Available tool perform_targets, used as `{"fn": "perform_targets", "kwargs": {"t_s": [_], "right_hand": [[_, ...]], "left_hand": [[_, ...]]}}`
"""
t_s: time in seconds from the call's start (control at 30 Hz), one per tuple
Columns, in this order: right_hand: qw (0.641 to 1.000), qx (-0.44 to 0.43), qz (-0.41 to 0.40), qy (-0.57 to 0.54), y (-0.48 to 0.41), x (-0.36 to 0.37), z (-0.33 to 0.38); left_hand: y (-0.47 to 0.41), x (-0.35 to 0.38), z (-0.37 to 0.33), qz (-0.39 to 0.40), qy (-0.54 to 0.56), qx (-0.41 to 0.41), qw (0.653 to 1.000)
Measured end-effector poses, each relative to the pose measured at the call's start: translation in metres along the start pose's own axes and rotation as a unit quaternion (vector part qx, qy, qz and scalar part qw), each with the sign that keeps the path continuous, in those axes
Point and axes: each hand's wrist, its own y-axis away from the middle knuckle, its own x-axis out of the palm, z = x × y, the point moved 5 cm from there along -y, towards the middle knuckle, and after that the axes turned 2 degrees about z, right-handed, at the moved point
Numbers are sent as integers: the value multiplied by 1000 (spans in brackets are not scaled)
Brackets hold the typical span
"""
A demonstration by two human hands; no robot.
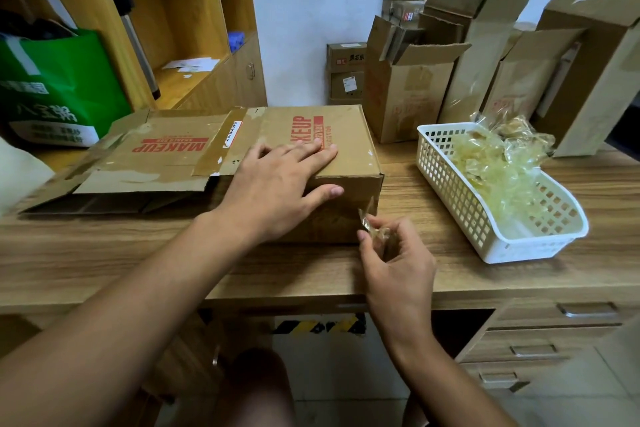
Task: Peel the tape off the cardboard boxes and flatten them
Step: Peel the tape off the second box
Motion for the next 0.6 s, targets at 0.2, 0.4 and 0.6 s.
{"fn": "perform_targets", "kwargs": {"t_s": [0.2, 0.4, 0.6], "right_hand": [[992, -25, 127, -1, 34, 47, 19], [993, -17, 115, -24, 14, 25, 16], [997, -2, 70, 18, -7, -3, 3]], "left_hand": [[-2, -1, -11, 15, 3, -8, 1000], [-9, -8, -5, 35, 26, -11, 999], [-8, -15, 19, 101, 86, 49, 990]]}}
